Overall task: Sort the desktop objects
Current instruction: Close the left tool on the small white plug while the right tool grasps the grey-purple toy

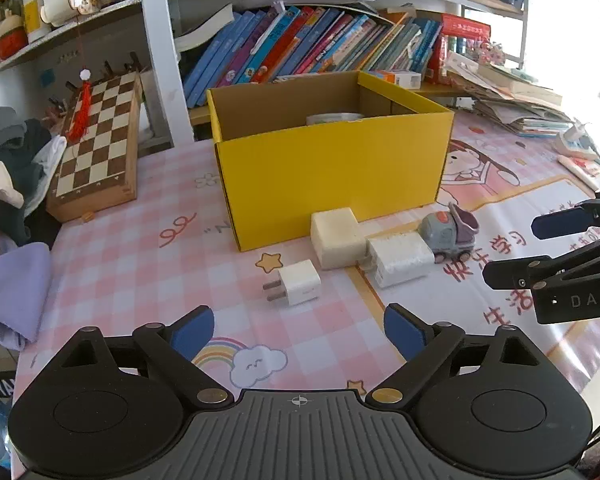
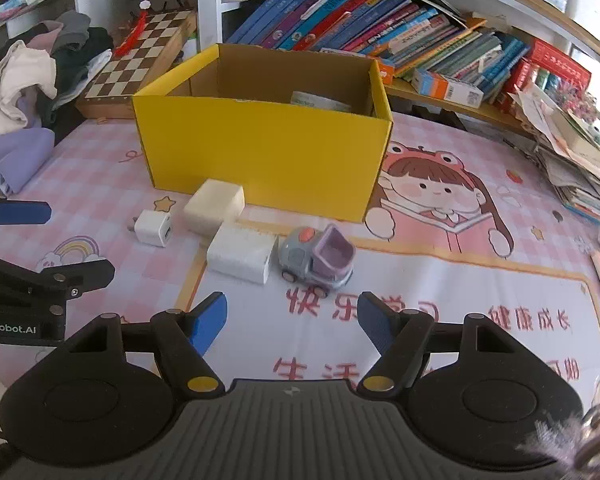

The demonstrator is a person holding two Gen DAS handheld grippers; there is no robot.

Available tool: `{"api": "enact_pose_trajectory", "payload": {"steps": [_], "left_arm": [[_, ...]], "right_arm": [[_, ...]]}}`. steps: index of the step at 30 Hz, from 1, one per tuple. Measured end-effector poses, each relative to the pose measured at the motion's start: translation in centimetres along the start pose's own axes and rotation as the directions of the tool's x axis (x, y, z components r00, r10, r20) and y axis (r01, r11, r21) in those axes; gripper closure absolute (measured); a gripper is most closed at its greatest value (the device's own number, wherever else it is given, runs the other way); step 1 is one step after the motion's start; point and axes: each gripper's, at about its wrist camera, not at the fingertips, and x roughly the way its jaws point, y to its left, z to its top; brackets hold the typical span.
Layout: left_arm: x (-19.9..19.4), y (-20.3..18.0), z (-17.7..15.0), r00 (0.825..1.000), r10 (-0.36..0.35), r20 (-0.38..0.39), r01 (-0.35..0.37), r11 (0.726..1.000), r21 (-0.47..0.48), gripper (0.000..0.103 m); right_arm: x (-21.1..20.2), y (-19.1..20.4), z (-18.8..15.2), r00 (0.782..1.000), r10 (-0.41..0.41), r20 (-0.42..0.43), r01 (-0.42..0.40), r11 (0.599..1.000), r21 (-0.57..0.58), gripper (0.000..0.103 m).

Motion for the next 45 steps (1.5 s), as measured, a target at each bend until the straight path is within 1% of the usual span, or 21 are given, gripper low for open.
{"api": "enact_pose_trajectory", "payload": {"steps": [2, 4, 5, 7, 10, 22, 27, 30, 36, 45], "left_arm": [[0.4, 0.0, 0.2, 1.000, 0.000, -0.003, 0.000, 1.000, -0.001, 0.016], [0.8, 0.0, 0.5, 1.000, 0.001, -0.006, -0.001, 1.000, -0.001, 0.022], [1.0, 0.0, 0.6, 1.000, 0.003, -0.009, -0.003, 1.000, -0.003, 0.022], [1.5, 0.0, 0.8, 1.000, 0.006, -0.016, -0.006, 1.000, -0.006, 0.030], [2.3, 0.0, 1.1, 0.999, 0.008, -0.032, -0.009, 1.000, -0.015, 0.038], [5.4, -0.1, 2.0, 0.995, 0.027, -0.091, -0.032, 0.999, -0.045, 0.038], [6.4, -0.2, 2.3, 0.993, 0.044, -0.111, -0.050, 0.997, -0.051, 0.038], [7.0, -0.2, 2.4, 0.991, 0.051, -0.126, -0.059, 0.997, -0.054, 0.042], [8.0, -0.3, 2.7, 0.986, 0.067, -0.152, -0.076, 0.995, -0.058, 0.043], [9.4, -0.4, 2.8, 0.981, 0.067, -0.184, -0.079, 0.995, -0.057, 0.047]], "right_arm": [[0.4, -0.1, 0.4, 1.000, 0.007, -0.001, -0.007, 1.000, -0.013, 0.032], [0.9, -0.3, 0.9, 1.000, 0.013, -0.003, -0.013, 1.000, -0.024, 0.032], [1.1, -0.3, 1.1, 1.000, 0.016, -0.005, -0.016, 0.999, -0.028, 0.032], [1.6, -0.6, 1.4, 1.000, 0.022, -0.010, -0.022, 0.999, -0.034, 0.032], [2.5, -1.1, 1.9, 0.999, 0.030, -0.024, -0.031, 0.999, -0.040, 0.032], [5.6, -3.0, 3.0, 0.994, 0.068, -0.080, -0.072, 0.996, -0.048, 0.032], [7.0, -3.4, 3.2, 0.990, 0.083, -0.110, -0.089, 0.995, -0.051, 0.040], [7.8, -3.7, 3.4, 0.988, 0.092, -0.126, -0.099, 0.994, -0.049, 0.040], [9.1, -4.1, 3.7, 0.981, 0.115, -0.153, -0.123, 0.991, -0.046, 0.040], [10.0, -4.3, 3.9, 0.974, 0.145, -0.174, -0.154, 0.987, -0.044, 0.043]]}}
